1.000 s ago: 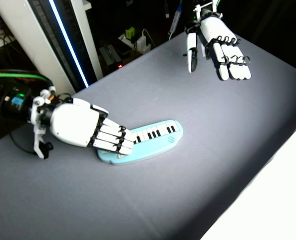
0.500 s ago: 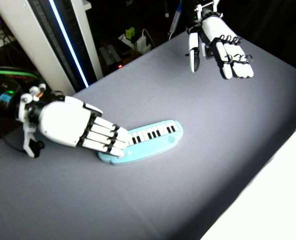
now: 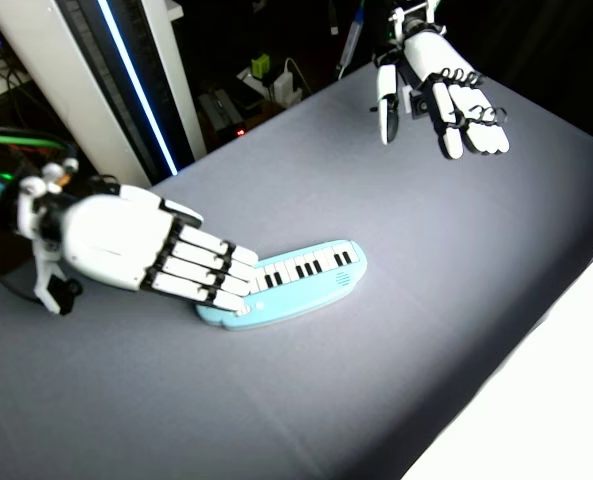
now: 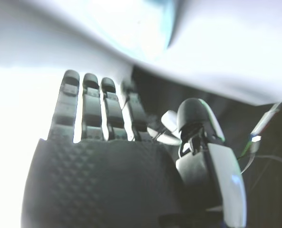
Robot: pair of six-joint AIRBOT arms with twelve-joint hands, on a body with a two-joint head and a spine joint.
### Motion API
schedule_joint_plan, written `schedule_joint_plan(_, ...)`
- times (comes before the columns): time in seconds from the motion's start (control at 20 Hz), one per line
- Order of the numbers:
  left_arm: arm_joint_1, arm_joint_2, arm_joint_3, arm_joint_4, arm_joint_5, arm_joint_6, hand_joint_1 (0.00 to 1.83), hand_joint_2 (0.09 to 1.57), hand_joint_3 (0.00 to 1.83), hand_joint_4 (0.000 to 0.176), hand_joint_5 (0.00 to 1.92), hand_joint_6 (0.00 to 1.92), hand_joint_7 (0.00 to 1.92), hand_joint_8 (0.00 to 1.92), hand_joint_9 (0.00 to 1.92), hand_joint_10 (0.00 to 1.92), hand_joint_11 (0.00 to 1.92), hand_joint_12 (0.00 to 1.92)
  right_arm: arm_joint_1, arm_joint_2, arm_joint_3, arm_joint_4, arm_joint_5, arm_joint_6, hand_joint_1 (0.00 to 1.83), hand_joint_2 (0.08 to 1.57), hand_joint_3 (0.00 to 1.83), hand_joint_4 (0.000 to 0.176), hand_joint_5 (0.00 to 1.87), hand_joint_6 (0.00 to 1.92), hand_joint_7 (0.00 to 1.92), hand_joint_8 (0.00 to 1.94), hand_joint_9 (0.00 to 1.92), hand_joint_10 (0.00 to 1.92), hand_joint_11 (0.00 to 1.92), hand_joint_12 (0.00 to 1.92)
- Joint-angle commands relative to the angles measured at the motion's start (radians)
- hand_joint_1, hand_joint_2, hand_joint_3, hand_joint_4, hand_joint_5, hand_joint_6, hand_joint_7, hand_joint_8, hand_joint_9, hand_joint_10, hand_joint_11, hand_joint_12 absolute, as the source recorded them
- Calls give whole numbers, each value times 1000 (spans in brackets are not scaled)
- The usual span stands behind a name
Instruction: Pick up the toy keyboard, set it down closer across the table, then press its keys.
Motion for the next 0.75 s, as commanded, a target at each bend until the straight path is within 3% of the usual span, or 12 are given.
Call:
schedule_joint_plan(0.0, -4, 10, -2, -13, -162, 2, 734, 1294, 0, 0, 188, 8, 0, 0, 0, 0, 0, 0, 5, 10, -8, -9, 184, 12, 0, 1409, 14, 47, 0, 0, 0, 0, 0, 0, 0, 0)
schedule_joint_plan(0.05, 5, 14, -7, -22, -185, 2, 729, 1302, 0, 0, 144, 1, 0, 0, 0, 0, 0, 0, 1, 20, -15, -9, 216, 15, 0, 1402, 9, 64, 0, 0, 0, 0, 0, 0, 0, 0)
schedule_joint_plan(0.1, 21, 21, -18, -38, -221, 5, 728, 1304, 0, 0, 134, 0, 0, 0, 0, 0, 0, 0, -6, 36, -26, -6, 271, 23, 0, 1400, 8, 67, 0, 0, 0, 0, 0, 0, 0, 0)
schedule_joint_plan(0.15, 37, 28, -30, -56, -264, 13, 628, 1346, 16, 23, 26, 0, 0, 0, 0, 0, 0, 0, -15, 49, -35, -1, 321, 26, 32, 1406, 6, 73, 0, 0, 0, 0, 0, 0, 0, 0)
schedule_joint_plan(0.2, 54, 35, -42, -70, -306, 18, 599, 1359, 17, 31, 4, 0, 0, 0, 0, 0, 0, 0, -24, 57, -42, 8, 367, 26, 39, 1407, 5, 74, 0, 0, 0, 0, 0, 0, 0, 0)
schedule_joint_plan(0.35, 84, 56, -71, -94, -431, 27, 561, 1374, 14, 47, 0, 0, 0, 0, 0, 0, 0, 0, -53, 75, -57, 37, 500, 32, 48, 1363, 0, 131, 0, 0, 0, 0, 0, 0, 0, 0)
schedule_joint_plan(0.4, 95, 66, -82, -103, -483, 28, 501, 1375, 12, 62, 0, 0, 0, 0, 0, 0, 0, 0, -67, 83, -59, 44, 542, 47, 113, 1379, 0, 97, 0, 0, 0, 0, 0, 0, 0, 0)
schedule_joint_plan(0.45, 102, 73, -89, -109, -520, 31, 386, 1367, 8, 63, 0, 0, 0, 0, 0, 0, 0, 0, -79, 90, -62, 51, 580, 55, 172, 1386, 0, 112, 0, 0, 0, 0, 0, 0, 0, 0)
schedule_joint_plan(0.5, 114, 86, -101, -117, -571, 37, 287, 1385, 15, 55, 0, 0, 0, 0, 0, 0, 0, 0, -96, 101, -66, 58, 622, 61, 196, 1384, 0, 109, 0, 0, 0, 0, 0, 0, 0, 0)
schedule_joint_plan(0.55, 123, 98, -111, -123, -612, 44, 335, 1374, 6, 79, 0, 0, 0, 0, 0, 0, 0, 0, -111, 109, -70, 62, 661, 65, 202, 1380, 0, 84, 0, 0, 0, 0, 0, 0, 0, 0)
schedule_joint_plan(0.65, 123, 120, -133, -129, -629, 74, 352, 1385, 10, 88, 0, 0, 0, 0, 0, 0, 0, 0, -130, 135, -84, 68, 735, 64, 200, 1369, 0, 75, 0, 0, 0, 0, 0, 0, 0, 0)
schedule_joint_plan(0.7, 107, 122, -135, -120, -630, 87, 313, 1412, 18, 62, 0, 0, 0, 0, 0, 0, 0, 0, -139, 146, -91, 75, 773, 55, 204, 1370, 0, 25, 0, 0, 0, 0, 0, 0, 0, 0)
